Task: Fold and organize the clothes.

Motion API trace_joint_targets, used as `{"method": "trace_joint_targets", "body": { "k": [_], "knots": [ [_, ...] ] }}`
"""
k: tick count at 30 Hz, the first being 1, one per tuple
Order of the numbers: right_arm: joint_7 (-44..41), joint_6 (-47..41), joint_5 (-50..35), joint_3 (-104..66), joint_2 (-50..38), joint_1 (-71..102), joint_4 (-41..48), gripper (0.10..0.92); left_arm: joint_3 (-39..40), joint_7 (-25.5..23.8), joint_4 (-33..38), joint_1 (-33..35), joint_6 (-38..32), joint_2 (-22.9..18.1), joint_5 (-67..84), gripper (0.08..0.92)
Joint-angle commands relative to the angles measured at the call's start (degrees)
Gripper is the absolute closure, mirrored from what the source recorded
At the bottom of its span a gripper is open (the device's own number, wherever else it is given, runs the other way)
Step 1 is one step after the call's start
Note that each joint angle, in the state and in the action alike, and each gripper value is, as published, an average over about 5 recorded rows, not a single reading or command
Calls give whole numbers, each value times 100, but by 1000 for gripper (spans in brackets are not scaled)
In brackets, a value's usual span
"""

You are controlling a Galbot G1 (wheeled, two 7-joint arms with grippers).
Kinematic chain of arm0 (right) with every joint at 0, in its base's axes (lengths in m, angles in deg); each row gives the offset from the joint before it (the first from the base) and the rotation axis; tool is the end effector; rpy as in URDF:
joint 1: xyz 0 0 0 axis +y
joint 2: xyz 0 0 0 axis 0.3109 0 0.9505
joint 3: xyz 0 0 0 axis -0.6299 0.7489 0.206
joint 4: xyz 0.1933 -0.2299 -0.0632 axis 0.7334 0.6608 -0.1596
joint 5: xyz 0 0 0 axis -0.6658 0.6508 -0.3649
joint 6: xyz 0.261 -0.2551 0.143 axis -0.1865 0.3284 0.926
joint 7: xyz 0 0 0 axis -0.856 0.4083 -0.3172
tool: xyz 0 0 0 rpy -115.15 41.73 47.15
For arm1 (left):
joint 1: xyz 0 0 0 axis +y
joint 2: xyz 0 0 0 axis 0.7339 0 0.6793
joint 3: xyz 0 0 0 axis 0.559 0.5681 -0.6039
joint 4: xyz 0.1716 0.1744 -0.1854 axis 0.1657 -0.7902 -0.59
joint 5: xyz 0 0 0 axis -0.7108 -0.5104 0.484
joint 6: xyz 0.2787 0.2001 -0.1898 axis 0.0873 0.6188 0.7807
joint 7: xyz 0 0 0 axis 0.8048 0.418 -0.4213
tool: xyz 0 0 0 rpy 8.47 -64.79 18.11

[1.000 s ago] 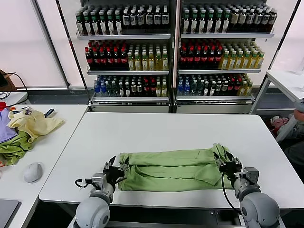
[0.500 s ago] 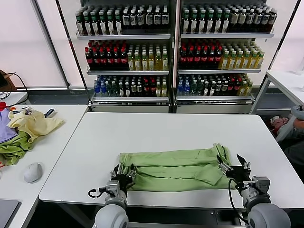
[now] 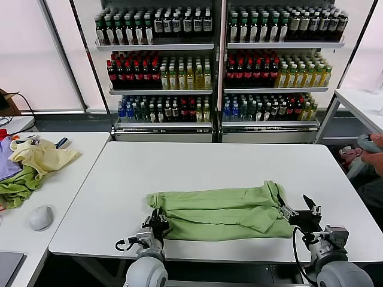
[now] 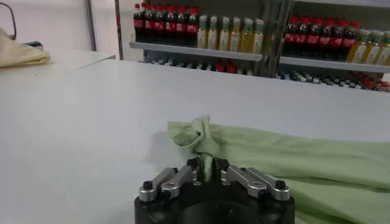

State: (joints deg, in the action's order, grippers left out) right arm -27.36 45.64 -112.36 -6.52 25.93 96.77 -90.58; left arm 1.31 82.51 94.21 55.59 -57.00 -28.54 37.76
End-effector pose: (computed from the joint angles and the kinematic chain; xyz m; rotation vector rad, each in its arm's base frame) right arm 0.2649 -0.0895 -0.1844 -0.0063 -2.8668 0.0107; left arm 0.3040 -0.0918 -0.2856 0.1171 -2.6703 0.1172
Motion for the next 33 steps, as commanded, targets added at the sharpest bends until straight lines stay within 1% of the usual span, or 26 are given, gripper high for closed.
{"method": "trace_joint_targets", "body": {
  "k": [1, 3, 7, 12, 15, 17, 20, 22, 25, 28, 33],
  "knots": [
    [7, 25, -60, -90, 3, 82, -120, 203, -552, 44, 152, 35, -2, 379, 330, 848],
    [9, 33, -96, -125, -7, 91, -137, 203, -833, 7, 258, 57, -13, 609, 443, 871],
    [15, 44, -164, -172, -27, 71, -153, 203, -1591, -114, 439, 105, -31, 1111, 733, 876],
    [20, 47, -203, -144, -31, 9, -173, 203, -2608, -309, 513, 74, -36, 1831, 1149, 876],
    [20, 46, -198, -93, -17, -28, -181, 203, -3017, -408, 659, 53, 4, 2101, 1624, 876],
    [19, 44, -188, -61, -6, -46, -185, 203, -3122, -447, 932, 61, 82, 2137, 2126, 876],
    [17, 44, -167, -18, 4, -62, -181, 203, -2968, -489, 1565, 108, 201, 1939, 2980, 876],
    [16, 44, -148, 6, 6, -69, -171, 203, -2636, -512, 1977, 147, 223, 1656, 3469, 876],
    [15, 44, -116, 35, 9, -72, -156, 203, -2039, -527, 2363, 124, 218, 1145, 4040, 876],
    [13, 46, -84, 47, 17, -51, -157, 203, -1450, -516, 2387, -60, 188, 693, 4372, 876],
    [4, 64, -39, 55, 32, -18, -159, 203, -483, -471, 1931, -380, 88, 92, 4267, 876]
  ]
}}
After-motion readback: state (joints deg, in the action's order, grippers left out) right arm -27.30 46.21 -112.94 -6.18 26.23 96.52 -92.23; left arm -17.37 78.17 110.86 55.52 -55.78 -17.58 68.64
